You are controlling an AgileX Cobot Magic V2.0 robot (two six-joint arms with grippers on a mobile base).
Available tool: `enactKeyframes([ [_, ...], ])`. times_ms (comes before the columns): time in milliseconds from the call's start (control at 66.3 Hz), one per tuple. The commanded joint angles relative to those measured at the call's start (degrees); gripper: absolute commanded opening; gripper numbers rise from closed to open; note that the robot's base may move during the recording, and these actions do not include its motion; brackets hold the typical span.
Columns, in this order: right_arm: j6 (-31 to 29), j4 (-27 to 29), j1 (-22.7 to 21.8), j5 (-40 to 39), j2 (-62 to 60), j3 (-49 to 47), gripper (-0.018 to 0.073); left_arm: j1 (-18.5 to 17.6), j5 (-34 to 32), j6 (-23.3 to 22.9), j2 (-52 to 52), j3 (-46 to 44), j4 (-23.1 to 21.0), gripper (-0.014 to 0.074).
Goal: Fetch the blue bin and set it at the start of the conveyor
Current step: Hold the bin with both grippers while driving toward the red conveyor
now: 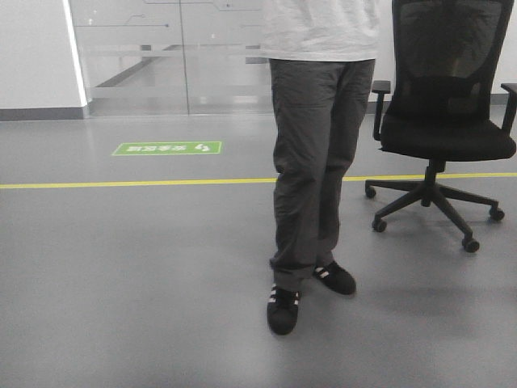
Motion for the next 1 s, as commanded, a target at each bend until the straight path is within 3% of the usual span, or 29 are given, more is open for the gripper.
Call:
enactKeyframes([
  [0, -1.90, -2.34, -0.26, -0.46, -0.48, -0.25, -0.0151, 0.05, -4.70, -1.04, -0.87, -0.60, -1.31, -0.0111],
  [980, -1.90, -2.34, -0.26, -7.94, -0.25, -0.25, -0.0151, 0.05, -5.00, -1.04, -0.87, -0.60, -1.31, -0.0111],
])
